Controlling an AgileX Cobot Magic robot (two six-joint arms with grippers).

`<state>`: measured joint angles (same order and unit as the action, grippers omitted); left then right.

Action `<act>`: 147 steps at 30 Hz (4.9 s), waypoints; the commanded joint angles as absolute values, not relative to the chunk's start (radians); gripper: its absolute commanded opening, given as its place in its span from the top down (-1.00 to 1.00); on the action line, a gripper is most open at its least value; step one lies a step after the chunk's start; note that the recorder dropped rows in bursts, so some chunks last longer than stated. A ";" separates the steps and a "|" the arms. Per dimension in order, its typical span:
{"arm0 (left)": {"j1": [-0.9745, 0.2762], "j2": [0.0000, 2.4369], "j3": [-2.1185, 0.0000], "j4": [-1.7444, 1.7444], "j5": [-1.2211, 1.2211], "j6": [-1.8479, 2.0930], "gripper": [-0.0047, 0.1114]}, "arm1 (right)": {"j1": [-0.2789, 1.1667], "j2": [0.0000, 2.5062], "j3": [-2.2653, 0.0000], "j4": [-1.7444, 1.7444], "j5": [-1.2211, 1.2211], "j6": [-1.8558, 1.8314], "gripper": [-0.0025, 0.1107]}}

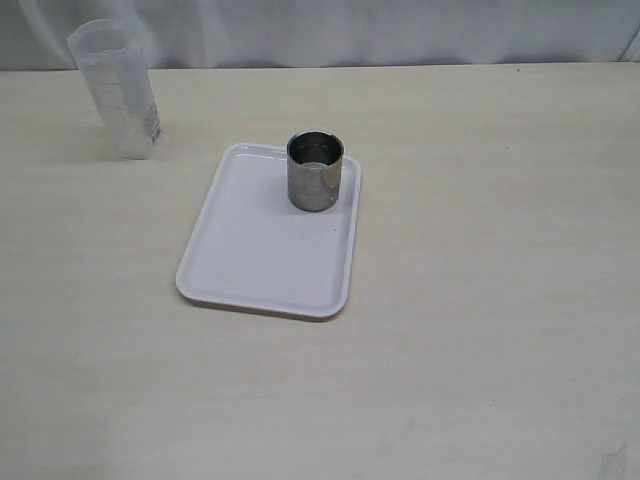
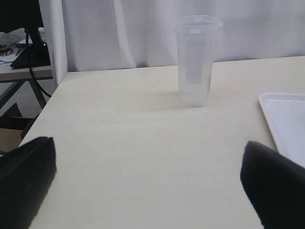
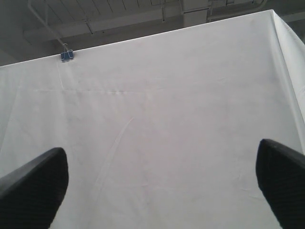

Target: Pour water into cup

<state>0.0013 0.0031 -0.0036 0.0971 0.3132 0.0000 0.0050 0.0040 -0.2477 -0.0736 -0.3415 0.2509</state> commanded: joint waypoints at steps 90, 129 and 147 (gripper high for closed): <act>0.004 0.000 0.000 0.094 0.312 0.000 0.92 | 0.004 0.000 0.000 -0.249 -0.171 0.075 -0.98; 0.004 0.000 0.000 0.094 0.312 0.000 0.92 | 0.004 0.000 0.000 -0.146 0.336 0.092 -0.98; 0.004 0.000 0.000 0.097 0.313 0.000 0.92 | 0.004 0.000 0.000 -0.147 0.341 0.078 -0.04</act>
